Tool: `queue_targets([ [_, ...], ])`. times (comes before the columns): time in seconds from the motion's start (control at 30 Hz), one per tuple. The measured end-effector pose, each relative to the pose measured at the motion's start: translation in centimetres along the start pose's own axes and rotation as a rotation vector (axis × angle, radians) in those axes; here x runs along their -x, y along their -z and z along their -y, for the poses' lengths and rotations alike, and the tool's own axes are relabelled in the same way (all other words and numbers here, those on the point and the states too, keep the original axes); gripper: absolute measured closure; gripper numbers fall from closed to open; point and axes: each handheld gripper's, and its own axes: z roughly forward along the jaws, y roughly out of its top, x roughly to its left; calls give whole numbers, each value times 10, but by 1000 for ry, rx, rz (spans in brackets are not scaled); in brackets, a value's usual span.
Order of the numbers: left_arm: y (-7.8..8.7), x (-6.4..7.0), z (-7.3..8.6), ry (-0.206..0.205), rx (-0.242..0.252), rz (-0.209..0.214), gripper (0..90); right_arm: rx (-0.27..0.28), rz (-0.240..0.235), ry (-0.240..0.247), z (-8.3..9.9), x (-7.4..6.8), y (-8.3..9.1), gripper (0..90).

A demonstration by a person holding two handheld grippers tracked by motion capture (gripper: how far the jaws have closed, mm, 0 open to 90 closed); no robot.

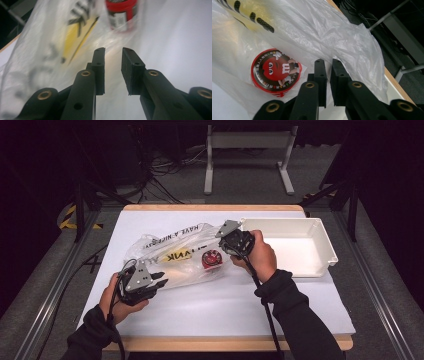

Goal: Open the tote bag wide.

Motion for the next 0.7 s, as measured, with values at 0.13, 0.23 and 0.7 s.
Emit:
queue_targets([
  [0.13,-2,-15,2,27,-11,-28,719,-11,-58,50,0,-4,1,564],
  [0.23,-3,-17,2,32,-16,-42,719,-22,-91,94,0,-7,2,522],
  [0.7,-11,-18,3,3,-74,-108,487,-2,-114,197,-9,-25,10,881],
])
